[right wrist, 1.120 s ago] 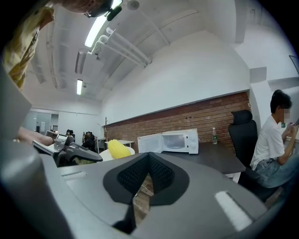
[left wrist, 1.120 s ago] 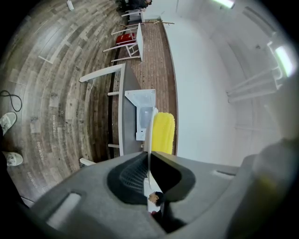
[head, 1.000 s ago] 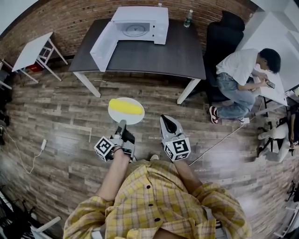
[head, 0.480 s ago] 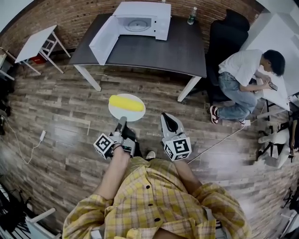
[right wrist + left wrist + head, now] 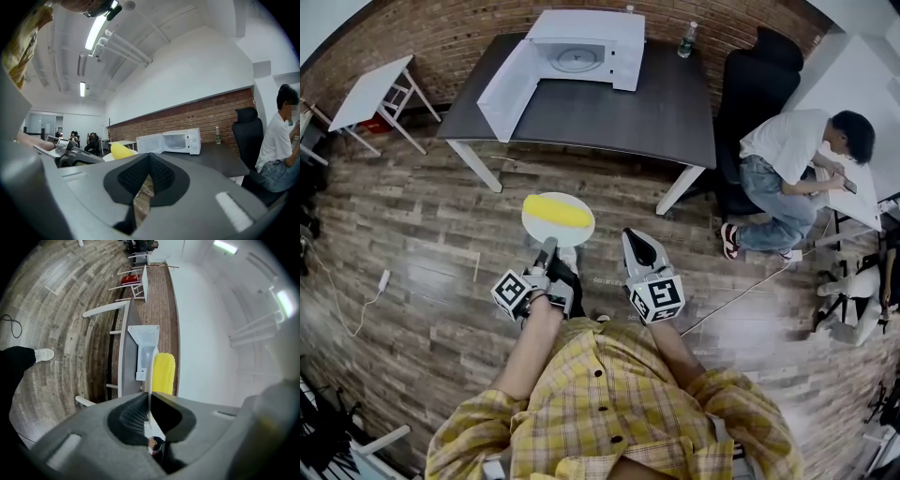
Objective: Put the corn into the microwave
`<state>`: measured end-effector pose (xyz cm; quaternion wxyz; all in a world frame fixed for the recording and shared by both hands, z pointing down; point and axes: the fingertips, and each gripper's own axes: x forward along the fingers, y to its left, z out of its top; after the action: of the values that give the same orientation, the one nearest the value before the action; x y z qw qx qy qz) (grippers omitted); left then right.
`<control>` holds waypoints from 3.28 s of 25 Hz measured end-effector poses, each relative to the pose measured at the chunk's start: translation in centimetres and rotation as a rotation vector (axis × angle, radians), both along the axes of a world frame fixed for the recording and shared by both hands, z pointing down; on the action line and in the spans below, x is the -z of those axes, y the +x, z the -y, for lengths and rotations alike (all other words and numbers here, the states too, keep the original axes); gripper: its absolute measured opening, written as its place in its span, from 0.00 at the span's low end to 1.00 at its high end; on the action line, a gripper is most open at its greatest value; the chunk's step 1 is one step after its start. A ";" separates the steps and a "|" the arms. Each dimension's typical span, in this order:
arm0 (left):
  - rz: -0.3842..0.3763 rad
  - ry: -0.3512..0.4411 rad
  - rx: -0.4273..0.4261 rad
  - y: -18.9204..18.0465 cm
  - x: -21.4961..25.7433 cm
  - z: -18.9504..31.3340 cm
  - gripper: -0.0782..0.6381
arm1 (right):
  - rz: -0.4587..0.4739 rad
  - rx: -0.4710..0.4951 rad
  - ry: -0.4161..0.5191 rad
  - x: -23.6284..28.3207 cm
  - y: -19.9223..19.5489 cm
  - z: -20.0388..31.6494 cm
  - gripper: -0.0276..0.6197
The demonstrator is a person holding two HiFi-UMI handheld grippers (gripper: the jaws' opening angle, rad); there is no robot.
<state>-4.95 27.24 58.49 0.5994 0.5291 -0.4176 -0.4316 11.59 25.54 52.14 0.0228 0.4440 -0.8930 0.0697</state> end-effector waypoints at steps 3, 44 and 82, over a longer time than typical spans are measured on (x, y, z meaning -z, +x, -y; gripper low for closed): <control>-0.010 0.005 -0.002 -0.2 0.0 2.4 0.13 | -0.005 -0.005 0.012 0.3 -0.3 2.2 0.04; -0.041 0.001 -0.205 -10.5 1.8 38.0 0.13 | -0.036 -0.201 0.018 2.9 -11.2 34.6 0.04; 0.007 -0.033 -0.107 -7.3 -2.6 50.1 0.13 | -0.005 -0.132 -0.030 0.3 -8.9 45.6 0.04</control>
<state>-12.26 -22.88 61.14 0.6287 0.5425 -0.3978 -0.3901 2.67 -20.01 51.83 0.0269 0.5016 -0.8606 0.0835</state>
